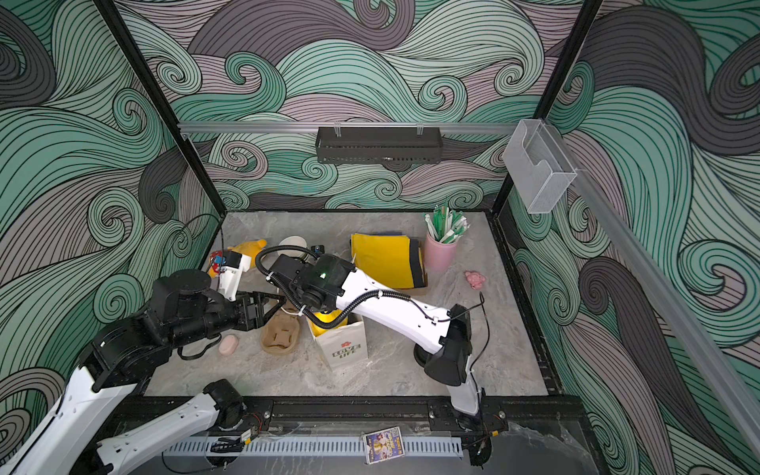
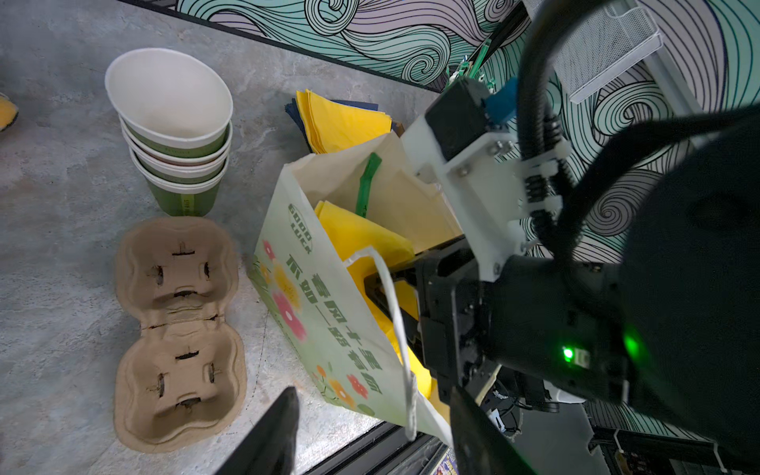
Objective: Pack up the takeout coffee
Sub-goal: 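Lower the folded napkin into the bag with the right gripper and release, then move the right gripper back to the napkin stack and pinch another napkin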
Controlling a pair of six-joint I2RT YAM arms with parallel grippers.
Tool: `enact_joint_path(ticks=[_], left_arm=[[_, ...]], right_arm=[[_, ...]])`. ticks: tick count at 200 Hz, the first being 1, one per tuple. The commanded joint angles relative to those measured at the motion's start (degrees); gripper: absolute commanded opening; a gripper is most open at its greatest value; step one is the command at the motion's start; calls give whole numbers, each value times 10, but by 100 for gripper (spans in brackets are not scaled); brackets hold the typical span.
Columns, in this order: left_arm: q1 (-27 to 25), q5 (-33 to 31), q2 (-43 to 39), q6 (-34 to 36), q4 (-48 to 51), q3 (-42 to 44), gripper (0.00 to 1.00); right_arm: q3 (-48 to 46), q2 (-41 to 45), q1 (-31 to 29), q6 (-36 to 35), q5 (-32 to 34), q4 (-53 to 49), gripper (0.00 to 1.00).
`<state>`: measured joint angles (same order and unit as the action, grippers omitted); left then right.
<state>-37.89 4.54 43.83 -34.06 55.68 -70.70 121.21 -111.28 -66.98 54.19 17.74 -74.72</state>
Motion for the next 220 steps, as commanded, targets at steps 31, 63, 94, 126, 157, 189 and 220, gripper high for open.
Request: enact_joint_path(ticks=[31, 63, 94, 126, 157, 189, 220], left_arm=[[4, -19, -1, 13, -9, -19, 62], [5, -46, 5, 26, -5, -53, 66], [5, -86, 38, 53, -28, -106, 69], [7, -168, 70, 62, -82, -134, 70], [13, -221, 99, 58, -112, -138, 70], [28, -245, 127, 39, -105, -146, 70], [37, -244, 157, 17, -78, -165, 70]], right_arm=[[80, 22, 4, -21, -11, -44, 55], [181, 33, 1, -68, -4, -71, 62], [235, 76, 56, -126, -5, -95, 56], [114, 154, 190, -160, -24, -90, 54], [-30, 154, 318, -232, -121, -19, 55], [-70, 67, 353, -282, -177, 36, 59], [-88, -22, 352, -335, -218, 75, 61]])
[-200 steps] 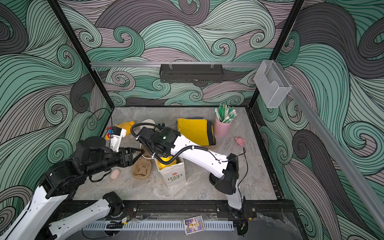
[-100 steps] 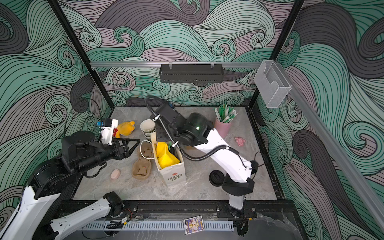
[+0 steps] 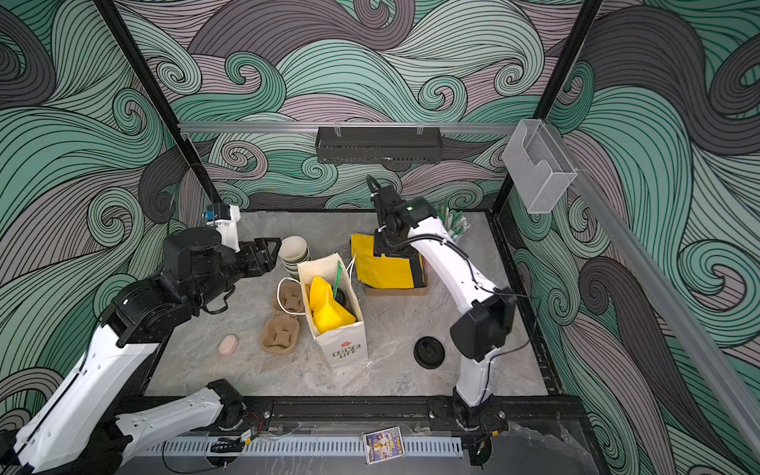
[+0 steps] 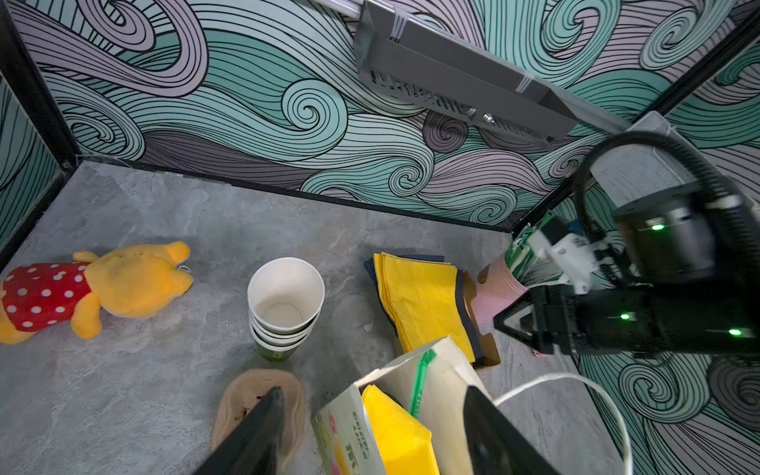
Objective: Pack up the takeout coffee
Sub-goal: 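Move the right gripper back to the napkin stack and pinch another napkin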
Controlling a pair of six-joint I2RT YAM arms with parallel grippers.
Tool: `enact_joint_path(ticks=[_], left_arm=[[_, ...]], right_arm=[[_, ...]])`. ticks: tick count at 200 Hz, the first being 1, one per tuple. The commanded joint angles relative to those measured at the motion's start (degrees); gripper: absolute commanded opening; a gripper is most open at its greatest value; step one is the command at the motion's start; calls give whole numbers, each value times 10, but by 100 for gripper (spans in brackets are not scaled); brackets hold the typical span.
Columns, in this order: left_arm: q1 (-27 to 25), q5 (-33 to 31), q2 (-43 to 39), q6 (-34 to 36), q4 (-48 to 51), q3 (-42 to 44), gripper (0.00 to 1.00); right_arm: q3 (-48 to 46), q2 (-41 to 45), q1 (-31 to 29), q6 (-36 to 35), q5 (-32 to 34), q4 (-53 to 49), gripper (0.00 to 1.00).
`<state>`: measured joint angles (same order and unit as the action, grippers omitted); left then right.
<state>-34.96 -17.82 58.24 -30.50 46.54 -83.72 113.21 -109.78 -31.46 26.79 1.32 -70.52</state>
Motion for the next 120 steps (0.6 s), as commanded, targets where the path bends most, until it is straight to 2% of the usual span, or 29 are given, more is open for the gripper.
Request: enact_joint_path(ticks=[1, 17, 37, 64, 92, 120], left_arm=[[8, -21, 13, -19, 15, -36, 70], [11, -23, 31, -29, 21, -47, 70], [13, -27, 48, -44, 21, -59, 70], [15, -38, 60, -61, 13, -65, 70], [15, -48, 67, -69, 7, -71, 69], [16, -47, 75, -69, 6, -78, 68]], right_arm=[[-7, -40, -3, -62, -54, 33, 61], [20, -87, -9, -84, -53, 33, 64], [58, -138, -15, -107, -55, 33, 72], [122, -195, -27, -129, -72, 19, 75], [164, -223, -38, -140, -40, -8, 72], [139, -203, -38, -137, -56, -10, 63]])
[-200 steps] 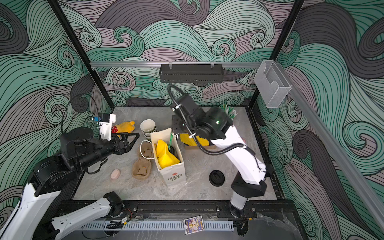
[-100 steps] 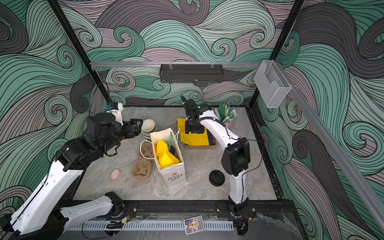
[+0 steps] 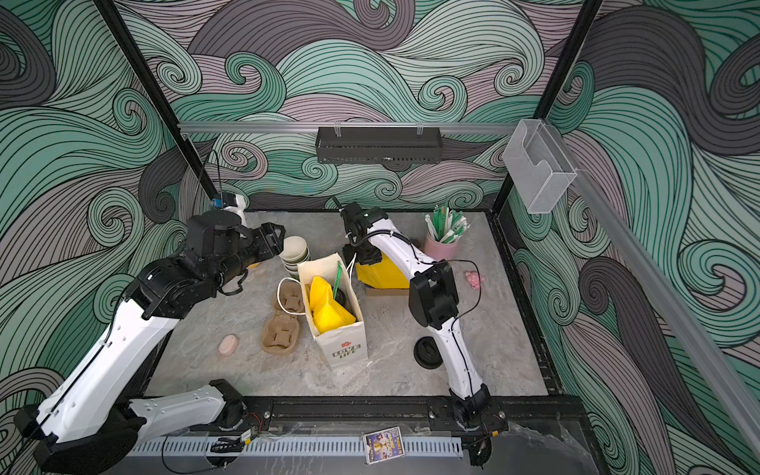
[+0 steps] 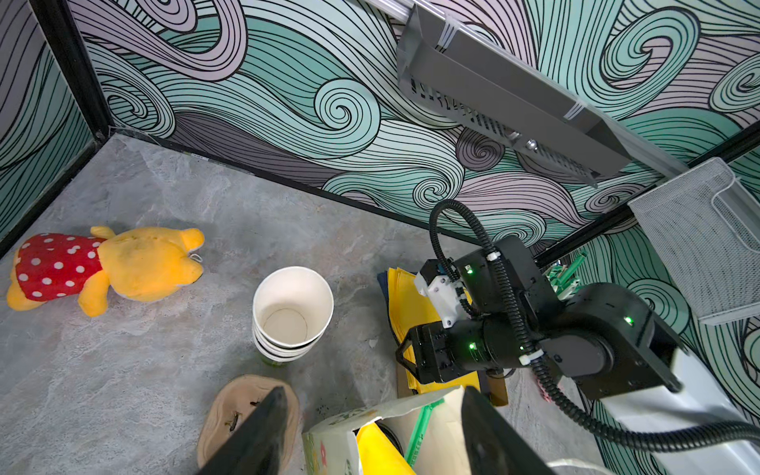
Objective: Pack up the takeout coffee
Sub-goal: 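Move the right gripper back to the napkin stack and pinch another napkin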
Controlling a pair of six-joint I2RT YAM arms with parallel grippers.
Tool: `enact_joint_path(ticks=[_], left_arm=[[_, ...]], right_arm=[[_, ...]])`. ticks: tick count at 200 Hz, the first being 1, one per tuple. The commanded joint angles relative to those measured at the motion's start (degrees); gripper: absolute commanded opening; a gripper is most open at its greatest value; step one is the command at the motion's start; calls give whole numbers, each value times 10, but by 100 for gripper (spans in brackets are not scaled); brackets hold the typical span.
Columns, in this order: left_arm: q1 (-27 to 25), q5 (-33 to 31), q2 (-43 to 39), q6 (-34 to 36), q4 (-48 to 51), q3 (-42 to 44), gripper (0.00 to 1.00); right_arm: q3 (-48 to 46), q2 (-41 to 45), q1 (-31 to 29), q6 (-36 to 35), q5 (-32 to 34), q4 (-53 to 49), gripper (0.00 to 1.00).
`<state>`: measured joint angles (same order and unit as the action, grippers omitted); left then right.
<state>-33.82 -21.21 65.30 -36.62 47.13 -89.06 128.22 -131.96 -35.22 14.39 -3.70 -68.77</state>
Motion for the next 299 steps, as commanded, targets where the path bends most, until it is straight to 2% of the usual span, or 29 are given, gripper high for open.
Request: enact_joint_path(ticks=[1, 57, 75, 116, 137, 181, 231, 299], left_arm=[[4, -14, 4, -8, 0, -24, 68], [5, 5, 8, -1, -9, -23, 67], [5, 23, 5, 6, -31, -11, 67], [6, 36, 4, 9, -43, -6, 67], [6, 36, -1, 9, -43, -4, 66], [6, 56, -9, 16, -58, 2, 65], [6, 53, -15, 25, -56, 1, 64], [6, 84, 0, 55, -74, -8, 64]], right_arm=[[-12, 21, -1, -13, -6, -28, 63], [-130, 106, -13, -46, -6, -24, 60], [-134, 96, -17, -63, -1, -28, 55], [-100, 47, -22, -81, 4, -49, 49], [-101, 41, -24, -77, 29, -48, 45], [-83, 32, -29, -75, 75, -40, 30], [-67, 49, -28, -87, 78, -52, 0], [-28, 97, -8, -94, 24, -98, 0]])
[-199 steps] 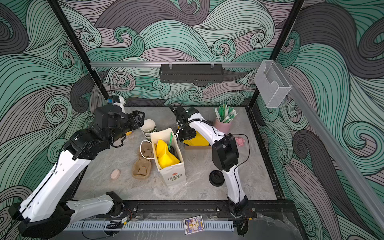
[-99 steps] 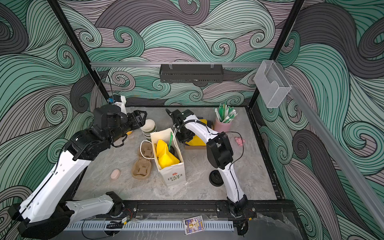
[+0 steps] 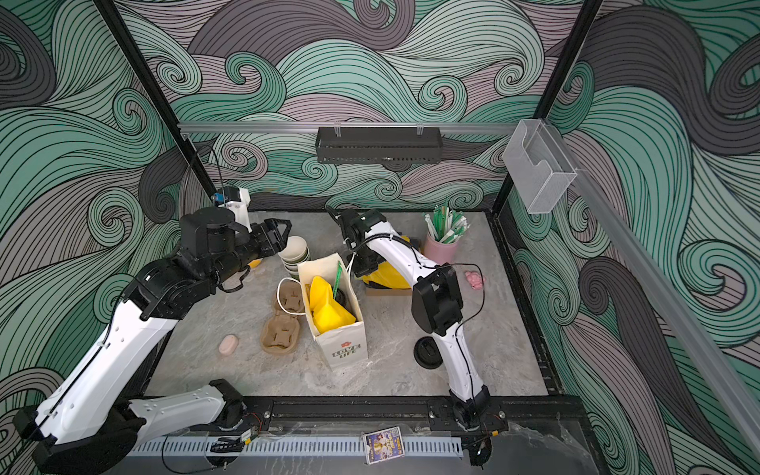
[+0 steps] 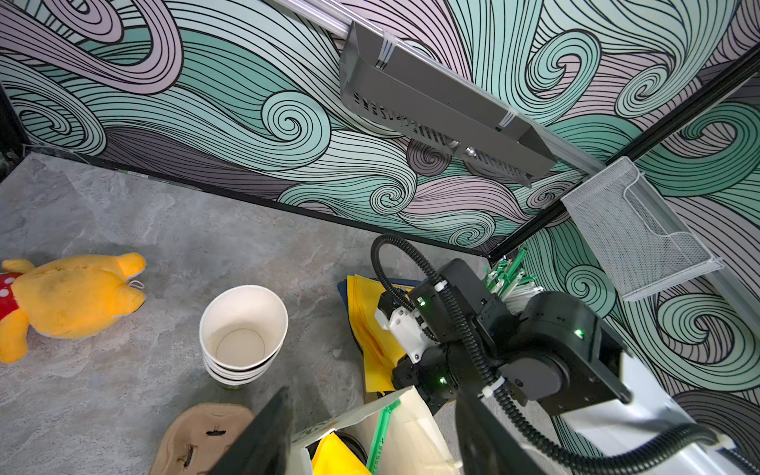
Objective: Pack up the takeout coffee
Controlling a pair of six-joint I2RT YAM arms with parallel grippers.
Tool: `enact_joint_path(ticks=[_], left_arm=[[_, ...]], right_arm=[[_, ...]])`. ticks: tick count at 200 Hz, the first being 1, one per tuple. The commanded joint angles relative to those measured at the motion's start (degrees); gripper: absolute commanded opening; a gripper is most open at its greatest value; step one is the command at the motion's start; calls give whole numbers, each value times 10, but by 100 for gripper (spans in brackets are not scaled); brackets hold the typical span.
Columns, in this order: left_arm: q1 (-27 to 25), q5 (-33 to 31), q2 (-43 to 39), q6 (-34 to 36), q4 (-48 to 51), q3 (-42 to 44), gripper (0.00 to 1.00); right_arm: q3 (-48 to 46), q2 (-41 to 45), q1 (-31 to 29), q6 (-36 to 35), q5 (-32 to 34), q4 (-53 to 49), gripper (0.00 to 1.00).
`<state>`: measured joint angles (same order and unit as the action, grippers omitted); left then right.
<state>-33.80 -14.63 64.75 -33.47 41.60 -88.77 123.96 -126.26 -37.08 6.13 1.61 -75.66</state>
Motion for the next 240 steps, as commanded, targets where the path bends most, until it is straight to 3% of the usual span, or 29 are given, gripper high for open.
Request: enact_joint_path(ticks=[1, 40, 60, 80, 116, 151, 178, 240], left_arm=[[6, 19, 5, 24, -19, -11, 64], [6, 29, 6, 28, -16, -7, 64], [6, 33, 0, 26, -16, -1, 64], [6, 36, -3, 25, -15, 2, 64], [6, 38, -5, 24, -15, 3, 64], [6, 42, -2, 26, -16, 2, 64], [6, 43, -2, 25, -16, -1, 64], [6, 66, 18, 84, -25, -34, 64]], right_arm=[[15, 40, 11, -11, -30, -29, 0], [10, 4, 14, -13, -54, -19, 0], [6, -11, 14, -15, -80, -3, 7], [6, -18, 15, -12, -88, 6, 23], [6, -22, 18, -6, -81, 6, 27], [-5, -27, 18, 0, -89, 16, 24], [-7, -23, 18, 3, -110, 22, 0], [-55, 96, 64, 18, -175, 31, 0]])
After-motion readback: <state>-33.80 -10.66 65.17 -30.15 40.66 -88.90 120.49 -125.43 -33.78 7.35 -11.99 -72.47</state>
